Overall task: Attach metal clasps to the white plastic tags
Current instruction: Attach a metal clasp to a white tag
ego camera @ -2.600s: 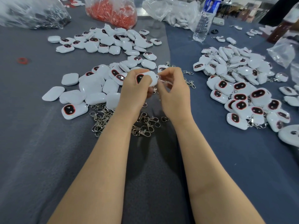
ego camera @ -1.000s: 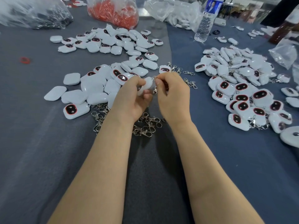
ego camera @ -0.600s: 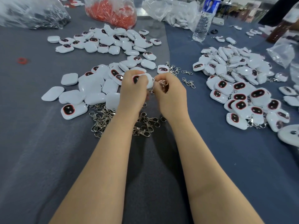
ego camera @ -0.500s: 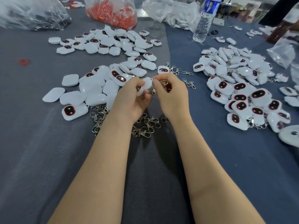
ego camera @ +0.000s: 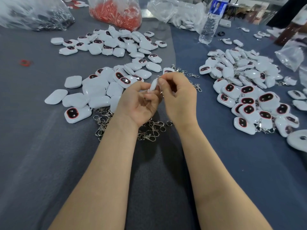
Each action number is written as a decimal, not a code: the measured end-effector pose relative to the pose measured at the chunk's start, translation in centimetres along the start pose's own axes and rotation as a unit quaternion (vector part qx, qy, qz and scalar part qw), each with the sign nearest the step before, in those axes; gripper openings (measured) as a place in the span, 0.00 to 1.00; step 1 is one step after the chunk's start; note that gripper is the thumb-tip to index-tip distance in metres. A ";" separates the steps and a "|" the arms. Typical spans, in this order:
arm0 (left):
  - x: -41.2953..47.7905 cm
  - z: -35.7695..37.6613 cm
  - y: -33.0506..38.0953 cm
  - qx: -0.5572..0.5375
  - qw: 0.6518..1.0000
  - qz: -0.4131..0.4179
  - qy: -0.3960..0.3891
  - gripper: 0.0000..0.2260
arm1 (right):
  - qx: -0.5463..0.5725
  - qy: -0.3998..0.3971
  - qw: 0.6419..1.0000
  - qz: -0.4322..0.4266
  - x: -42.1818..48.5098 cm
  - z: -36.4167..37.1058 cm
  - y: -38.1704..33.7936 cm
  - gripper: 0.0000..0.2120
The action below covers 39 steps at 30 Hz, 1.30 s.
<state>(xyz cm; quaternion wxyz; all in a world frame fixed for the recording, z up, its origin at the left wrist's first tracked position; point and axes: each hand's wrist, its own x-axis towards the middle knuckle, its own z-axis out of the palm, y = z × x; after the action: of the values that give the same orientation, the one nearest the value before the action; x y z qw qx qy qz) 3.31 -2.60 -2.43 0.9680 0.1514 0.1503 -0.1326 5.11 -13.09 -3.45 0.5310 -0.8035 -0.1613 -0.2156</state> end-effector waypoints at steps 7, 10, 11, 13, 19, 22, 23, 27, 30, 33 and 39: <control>0.6 0.4 -0.6 0.452 0.811 0.338 0.152 0.09 | -0.108 -0.048 0.992 -0.053 0.1 0.0 0.7 0.05; 0.8 0.1 -0.8 0.524 0.743 0.386 0.153 0.08 | -0.110 -0.049 0.992 -0.024 0.0 0.1 0.8 0.05; 0.8 0.0 -0.8 0.528 0.736 0.394 0.157 0.08 | -0.107 -0.050 0.993 -0.008 0.0 0.1 0.8 0.05; 0.9 -0.1 -0.9 0.530 0.729 0.399 0.166 0.08 | -0.092 -0.053 0.994 0.040 0.1 0.0 0.8 0.08; 1.1 0.4 -2.0 0.551 0.757 0.334 0.108 0.10 | -0.005 -0.072 0.987 0.142 1.1 -1.4 0.5 0.09; 1.9 1.1 -3.5 0.572 0.742 0.332 0.109 0.09 | -0.050 -0.054 0.986 0.150 1.2 -2.7 0.6 0.05; 2.4 1.4 -4.1 0.564 0.748 0.330 0.115 0.11 | -0.074 -0.047 0.984 0.153 1.2 -3.4 0.8 0.05; 4.2 3.6 -7.3 0.566 0.770 0.281 0.086 0.10 | -0.127 0.006 0.976 0.179 1.4 -7.4 1.6 0.05; 5.6 5.2 -10.5 0.575 0.777 0.253 0.048 0.08 | -0.153 0.066 0.965 0.202 1.0 -10.8 2.4 0.06; 6.8 6.1 -13.6 0.577 0.790 0.206 0.006 0.09 | -0.191 0.115 0.946 0.237 0.6 -13.8 3.5 0.08; 8.2 6.5 -17.5 0.660 0.718 0.219 -0.020 0.16 | -0.273 0.161 0.911 0.264 -0.6 -16.7 5.9 0.12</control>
<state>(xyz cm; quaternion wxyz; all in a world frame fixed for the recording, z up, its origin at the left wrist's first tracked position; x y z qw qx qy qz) 7.22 -22.61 -3.66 0.6272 0.7780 -0.0321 0.0147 4.60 -30.78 -2.67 0.3472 -0.8847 0.2099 -0.2294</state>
